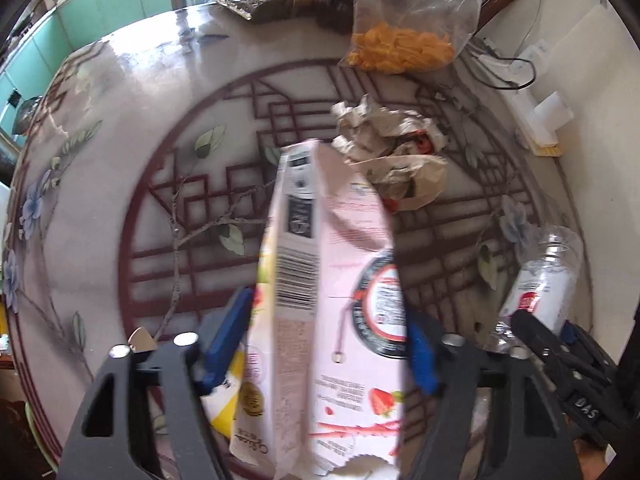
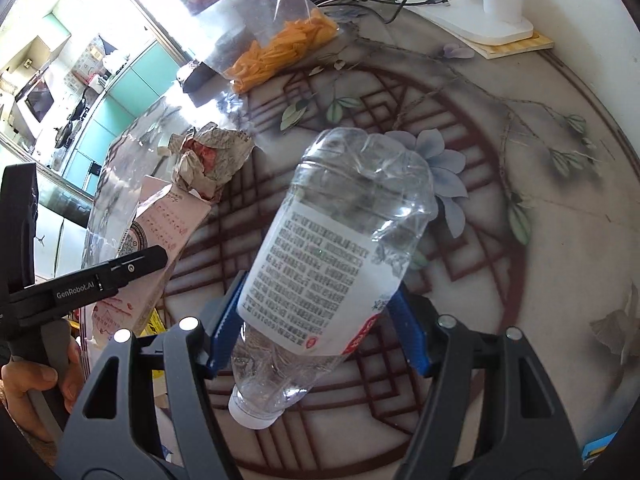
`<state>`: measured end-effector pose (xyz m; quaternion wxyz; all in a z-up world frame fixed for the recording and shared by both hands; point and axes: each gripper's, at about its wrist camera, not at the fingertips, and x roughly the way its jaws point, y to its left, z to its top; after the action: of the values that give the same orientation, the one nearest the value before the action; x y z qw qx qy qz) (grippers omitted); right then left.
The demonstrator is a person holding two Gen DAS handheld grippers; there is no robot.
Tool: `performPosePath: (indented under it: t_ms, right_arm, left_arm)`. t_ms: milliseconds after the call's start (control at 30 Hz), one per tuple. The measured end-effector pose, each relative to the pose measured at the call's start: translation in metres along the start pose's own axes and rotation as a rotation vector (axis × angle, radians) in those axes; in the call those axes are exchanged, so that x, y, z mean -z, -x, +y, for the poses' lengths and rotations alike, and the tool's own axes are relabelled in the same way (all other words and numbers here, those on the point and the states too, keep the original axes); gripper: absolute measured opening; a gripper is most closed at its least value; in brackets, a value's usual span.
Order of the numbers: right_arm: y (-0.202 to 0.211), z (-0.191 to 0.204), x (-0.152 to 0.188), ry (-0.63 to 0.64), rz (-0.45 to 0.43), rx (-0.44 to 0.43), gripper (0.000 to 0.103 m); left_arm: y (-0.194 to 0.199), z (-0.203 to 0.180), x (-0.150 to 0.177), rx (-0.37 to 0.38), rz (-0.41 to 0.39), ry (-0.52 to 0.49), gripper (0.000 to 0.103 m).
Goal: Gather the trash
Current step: 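Grasp the pink-white milk carton with the left tool while the right tool grasps the clear water bottle, then carry the milk carton and water bottle to the red bucket and open both tools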
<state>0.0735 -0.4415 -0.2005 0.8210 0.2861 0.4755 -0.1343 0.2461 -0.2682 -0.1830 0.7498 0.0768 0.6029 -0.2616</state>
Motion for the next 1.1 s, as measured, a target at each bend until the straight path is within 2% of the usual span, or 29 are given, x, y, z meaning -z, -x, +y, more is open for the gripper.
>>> performPosePath:
  t_ms: [200, 433, 800, 1100]
  right_arm:
    - [0.003, 0.013, -0.003, 0.027, -0.006, -0.01, 0.065]
    - [0.019, 0.031, -0.003, 0.067, -0.036, -0.039, 0.065]
    - [0.055, 0.074, 0.014, 0.172, -0.09, -0.085, 0.065]
    - [0.079, 0.114, 0.039, 0.271, -0.11, -0.122, 0.065]
  left_arm:
    - [0.014, 0.006, 0.004, 0.027, -0.016, 0.026, 0.057]
    - [0.062, 0.016, 0.023, 0.047, -0.096, 0.052, 0.057]
    - [0.13, 0.042, 0.085, 0.03, -0.212, 0.098, 0.057]
    - [0.162, 0.075, 0.147, -0.006, -0.257, 0.177, 0.057]
